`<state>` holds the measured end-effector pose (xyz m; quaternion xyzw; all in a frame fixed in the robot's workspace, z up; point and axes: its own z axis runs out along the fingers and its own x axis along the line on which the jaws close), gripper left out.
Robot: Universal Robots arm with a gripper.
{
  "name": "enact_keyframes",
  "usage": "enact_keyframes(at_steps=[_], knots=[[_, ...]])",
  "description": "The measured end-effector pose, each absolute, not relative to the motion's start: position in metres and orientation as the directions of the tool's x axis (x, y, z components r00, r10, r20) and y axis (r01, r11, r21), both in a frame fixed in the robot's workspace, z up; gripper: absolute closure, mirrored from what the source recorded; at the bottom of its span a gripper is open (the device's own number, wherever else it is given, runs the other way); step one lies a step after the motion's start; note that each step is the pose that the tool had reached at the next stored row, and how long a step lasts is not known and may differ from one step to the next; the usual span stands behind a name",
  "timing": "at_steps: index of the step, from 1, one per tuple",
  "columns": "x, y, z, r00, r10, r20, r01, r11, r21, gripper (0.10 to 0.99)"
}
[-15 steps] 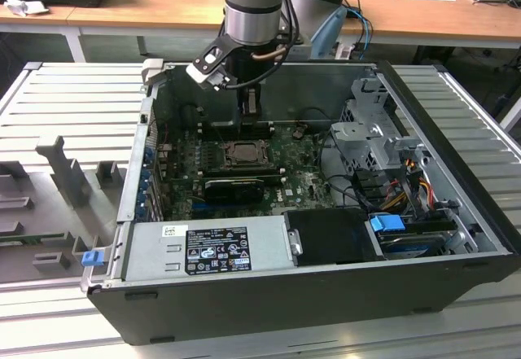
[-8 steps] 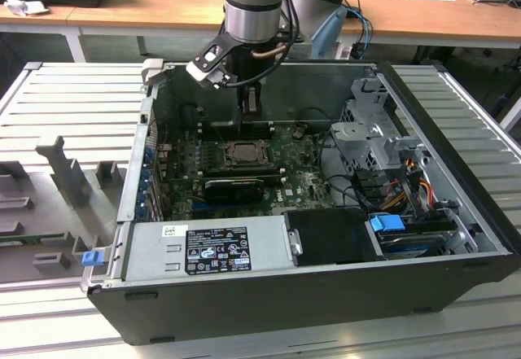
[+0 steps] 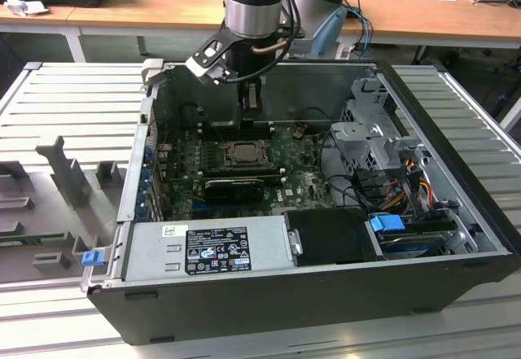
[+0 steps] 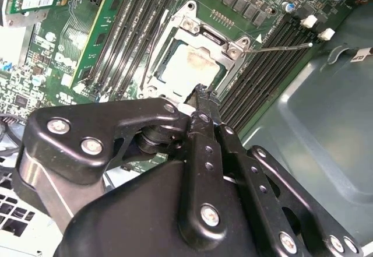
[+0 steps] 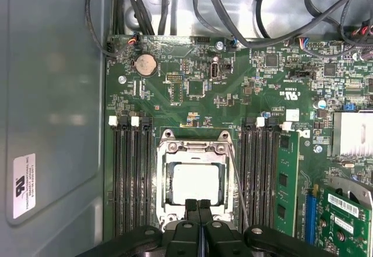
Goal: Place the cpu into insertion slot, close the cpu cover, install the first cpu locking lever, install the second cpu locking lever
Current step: 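Install the first cpu locking lever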
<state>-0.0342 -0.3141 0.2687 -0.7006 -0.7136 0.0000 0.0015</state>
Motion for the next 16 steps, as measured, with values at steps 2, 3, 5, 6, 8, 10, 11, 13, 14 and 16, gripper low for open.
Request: enact_keyframes(at_steps=[2, 3, 5, 6, 8, 10, 11, 13, 14, 16], knots=[[-0.0342, -0.3141, 0.2702, -0.018, 1.0, 0.002, 1.0, 0.018, -0.002, 0.98], [-0.0342, -0.3141, 0.2709, -0.018, 1.0, 0.002, 1.0, 0.018, -0.002, 0.98], [-0.0342, -0.3141, 0.2714, -0.018, 1.0, 0.002, 1.0, 0.018, -0.002, 0.98], [-0.0342, -0.3141, 0.2717, -0.019, 1.0, 0.002, 1.0, 0.019, -0.002, 0.98], [-0.0342, -0.3141, 0.2718, -0.03, 1.0, 0.002, 1.0, 0.03, -0.002, 0.98], [-0.0342, -0.3141, 0.2718, -0.061, 0.998, 0.002, 0.998, 0.061, -0.002, 0.98], [-0.0342, -0.3141, 0.2718, -0.091, 0.996, 0.002, 0.996, 0.091, -0.002, 0.98], [-0.0342, -0.3141, 0.2717, -0.121, 0.993, 0.002, 0.993, 0.121, -0.002, 0.98], [-0.0342, -0.3141, 0.2717, -0.14, 0.99, 0.002, 0.99, 0.14, -0.002, 0.98], [-0.0342, -0.3141, 0.2717, -0.169, 0.986, 0.002, 0.986, 0.169, -0.002, 0.98]])
